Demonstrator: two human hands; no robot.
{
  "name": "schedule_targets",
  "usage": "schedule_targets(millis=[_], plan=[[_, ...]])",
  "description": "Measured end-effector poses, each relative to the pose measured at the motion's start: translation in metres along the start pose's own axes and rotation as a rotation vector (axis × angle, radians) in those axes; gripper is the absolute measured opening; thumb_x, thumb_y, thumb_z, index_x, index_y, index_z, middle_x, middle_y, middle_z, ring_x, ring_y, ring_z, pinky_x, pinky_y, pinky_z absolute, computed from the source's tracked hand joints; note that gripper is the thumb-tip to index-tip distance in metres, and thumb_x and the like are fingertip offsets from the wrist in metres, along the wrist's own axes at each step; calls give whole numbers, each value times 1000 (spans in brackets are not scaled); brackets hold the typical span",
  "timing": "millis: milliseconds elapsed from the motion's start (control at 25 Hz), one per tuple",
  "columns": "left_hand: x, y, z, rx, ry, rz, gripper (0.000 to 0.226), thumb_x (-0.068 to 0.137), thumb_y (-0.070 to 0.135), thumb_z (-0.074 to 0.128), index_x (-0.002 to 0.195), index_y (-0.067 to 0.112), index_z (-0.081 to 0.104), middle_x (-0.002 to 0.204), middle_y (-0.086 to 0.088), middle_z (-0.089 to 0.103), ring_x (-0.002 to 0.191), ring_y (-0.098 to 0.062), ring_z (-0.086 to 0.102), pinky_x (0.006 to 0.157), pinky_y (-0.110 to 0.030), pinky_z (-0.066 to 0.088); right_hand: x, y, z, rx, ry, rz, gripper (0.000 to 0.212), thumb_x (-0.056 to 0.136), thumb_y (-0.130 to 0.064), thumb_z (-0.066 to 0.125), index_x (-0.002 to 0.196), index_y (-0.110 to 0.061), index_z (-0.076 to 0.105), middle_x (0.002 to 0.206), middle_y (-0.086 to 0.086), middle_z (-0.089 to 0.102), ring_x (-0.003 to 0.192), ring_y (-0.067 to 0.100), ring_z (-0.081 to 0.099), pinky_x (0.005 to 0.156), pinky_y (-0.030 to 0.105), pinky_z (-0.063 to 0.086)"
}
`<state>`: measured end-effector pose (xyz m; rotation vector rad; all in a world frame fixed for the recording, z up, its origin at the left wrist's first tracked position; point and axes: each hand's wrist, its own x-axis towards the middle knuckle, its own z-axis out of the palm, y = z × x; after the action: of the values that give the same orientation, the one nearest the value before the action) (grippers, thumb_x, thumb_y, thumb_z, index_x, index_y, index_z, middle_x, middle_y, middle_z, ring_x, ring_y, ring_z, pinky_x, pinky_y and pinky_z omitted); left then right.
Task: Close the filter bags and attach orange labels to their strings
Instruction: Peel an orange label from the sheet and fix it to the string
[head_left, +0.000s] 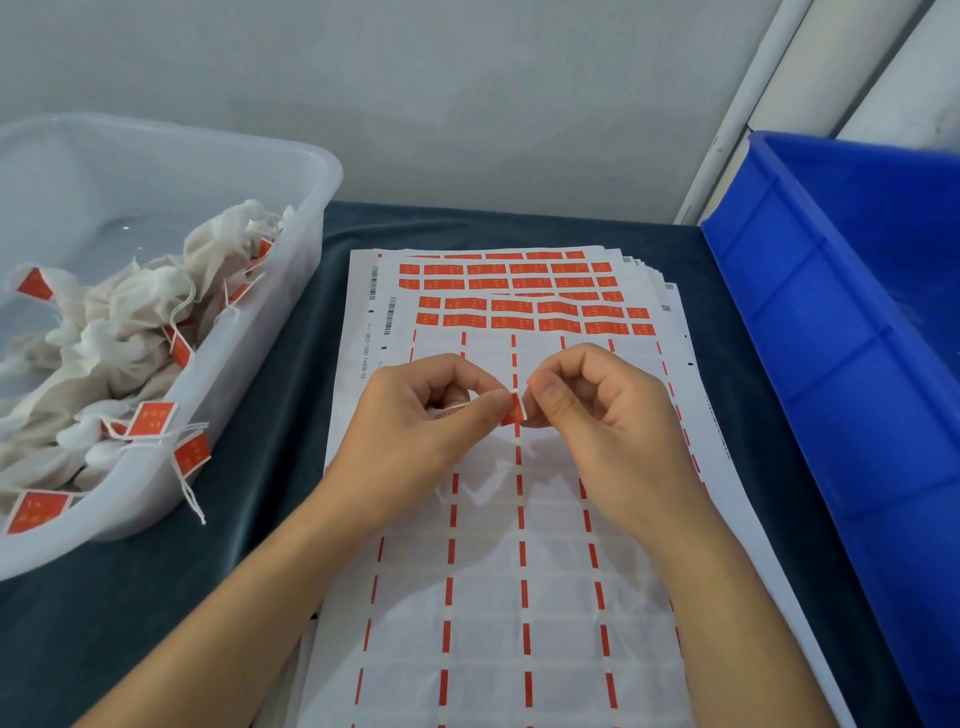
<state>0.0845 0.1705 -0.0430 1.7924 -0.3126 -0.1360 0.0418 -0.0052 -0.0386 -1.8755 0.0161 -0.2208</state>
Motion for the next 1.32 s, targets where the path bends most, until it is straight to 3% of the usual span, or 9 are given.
schedule_targets(millis=[200, 400, 520, 640, 800, 880, 1000, 1200, 1320], plan=[[2, -3, -1, -3, 17, -9, 16, 94, 26, 74, 80, 28, 80, 53, 7, 57, 55, -9, 51, 60, -15, 49, 0, 1, -2, 92, -76, 21, 6, 101, -27, 64, 105, -28, 69, 94, -13, 76, 92, 9, 75, 80, 14, 57], [1, -3, -2, -27, -3, -8, 17, 97, 27, 72, 82, 31, 80, 73, -21, 65, 66, -35, 57, 61, -19, 51, -1, 2, 0, 34, -112, -4, 19, 93, -26, 77, 108, -34, 70, 96, -15, 75, 95, 8, 73, 81, 17, 58], [1, -3, -3, -19, -6, -15, 14, 97, 29, 72, 85, 31, 78, 72, -16, 64, 62, -26, 55, 60, -21, 50, -1, 2, -1, 60, -91, -20, 20, 93, -21, 77, 107, -32, 70, 94, -12, 76, 92, 12, 74, 80, 20, 60], [3, -4, -3, -11, -5, -31, 13, 96, 27, 73, 84, 31, 78, 75, -10, 69, 70, -28, 62, 64, -25, 54, -1, 3, -3, 85, -111, -7, 23, 96, -17, 73, 111, -34, 69, 92, -9, 76, 91, 14, 75, 81, 21, 60], [1, -2, -2, -16, -23, -14, 16, 95, 25, 72, 81, 29, 78, 72, -5, 70, 72, -28, 63, 66, -25, 55, 0, 4, -1, 10, -122, 2, 13, 97, -25, 72, 107, -33, 72, 95, -14, 76, 94, 12, 73, 82, 29, 63], [1, -2, 0, -7, -20, -10, 15, 95, 25, 72, 81, 27, 77, 75, -3, 71, 76, -26, 65, 68, -28, 56, 0, 5, 0, -4, -115, -3, 9, 96, -25, 72, 103, -31, 74, 92, -15, 76, 91, 10, 74, 80, 26, 63], [1, -2, -1, 8, -15, -15, 13, 94, 24, 72, 83, 28, 76, 79, 5, 73, 78, -15, 67, 72, -19, 56, 1, 7, 0, 13, -93, -8, 10, 97, -23, 72, 102, -31, 74, 92, -15, 76, 91, 10, 74, 78, 21, 61], [-1, 1, -1, 54, -33, 16, 16, 94, 23, 72, 80, 30, 75, 74, 11, 70, 76, -6, 66, 71, -9, 50, 1, 6, 1, 22, -89, 6, 11, 99, -19, 68, 95, -27, 74, 87, -10, 74, 89, 16, 72, 78, 37, 64], [-2, 2, 0, 80, -35, 20, 15, 94, 24, 73, 81, 30, 75, 74, 12, 70, 75, -6, 66, 70, -10, 50, 0, 5, 2, 6, -58, -17, 14, 98, -15, 67, 91, -25, 74, 83, -10, 73, 86, 16, 71, 76, 36, 64]])
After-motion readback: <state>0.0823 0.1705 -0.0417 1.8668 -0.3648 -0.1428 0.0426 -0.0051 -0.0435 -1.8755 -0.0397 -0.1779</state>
